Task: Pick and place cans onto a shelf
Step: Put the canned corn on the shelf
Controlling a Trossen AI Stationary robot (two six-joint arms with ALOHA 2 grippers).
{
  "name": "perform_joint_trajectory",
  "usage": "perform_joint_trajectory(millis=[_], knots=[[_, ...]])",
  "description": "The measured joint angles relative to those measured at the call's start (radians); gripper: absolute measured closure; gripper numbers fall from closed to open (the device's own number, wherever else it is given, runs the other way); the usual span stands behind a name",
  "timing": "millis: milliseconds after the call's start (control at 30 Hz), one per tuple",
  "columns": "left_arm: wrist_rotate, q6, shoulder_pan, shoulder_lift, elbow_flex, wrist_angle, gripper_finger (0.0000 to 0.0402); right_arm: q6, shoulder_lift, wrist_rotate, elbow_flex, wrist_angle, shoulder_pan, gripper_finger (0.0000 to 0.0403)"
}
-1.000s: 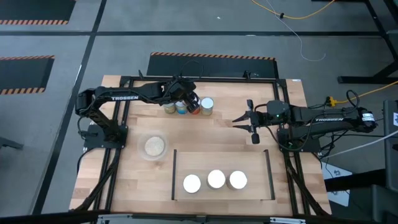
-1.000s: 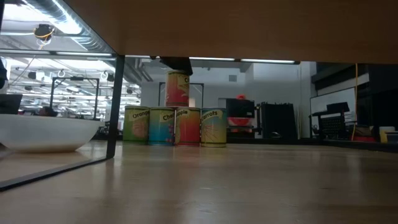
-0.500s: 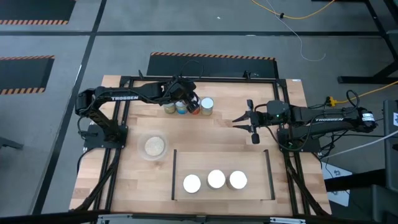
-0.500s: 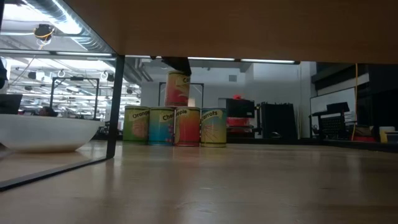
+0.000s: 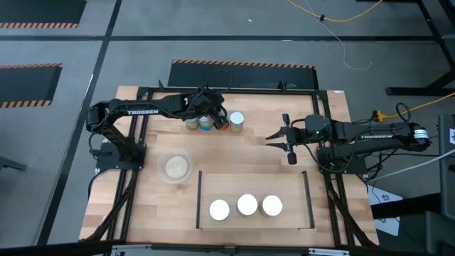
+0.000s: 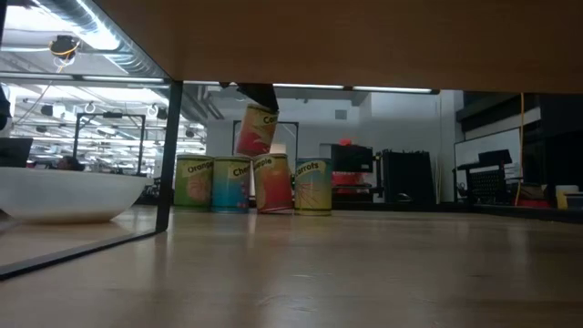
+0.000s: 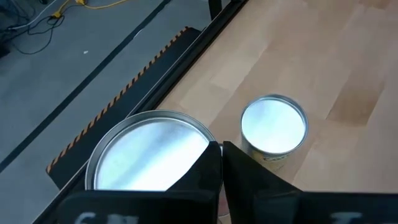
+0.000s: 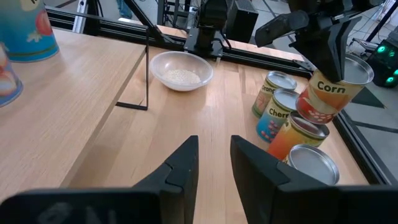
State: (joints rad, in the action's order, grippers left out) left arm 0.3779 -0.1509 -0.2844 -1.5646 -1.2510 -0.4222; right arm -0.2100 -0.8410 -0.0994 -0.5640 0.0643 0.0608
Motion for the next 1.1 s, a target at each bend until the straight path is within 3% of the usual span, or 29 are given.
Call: perform_joint_trajectory(millis=[700,1100], knots=[[-0.008,0.032,0.044,0.083,0.001,0.032,0.0401,0.0,0.0,0.0,0.0,0.0,0.0,0.0305],[-0.221,0.083,0.259,0.204,0.001,0.031,0.0401,0.0,0.0,-0.025,-0.001,0.002,0.0,0.0305]])
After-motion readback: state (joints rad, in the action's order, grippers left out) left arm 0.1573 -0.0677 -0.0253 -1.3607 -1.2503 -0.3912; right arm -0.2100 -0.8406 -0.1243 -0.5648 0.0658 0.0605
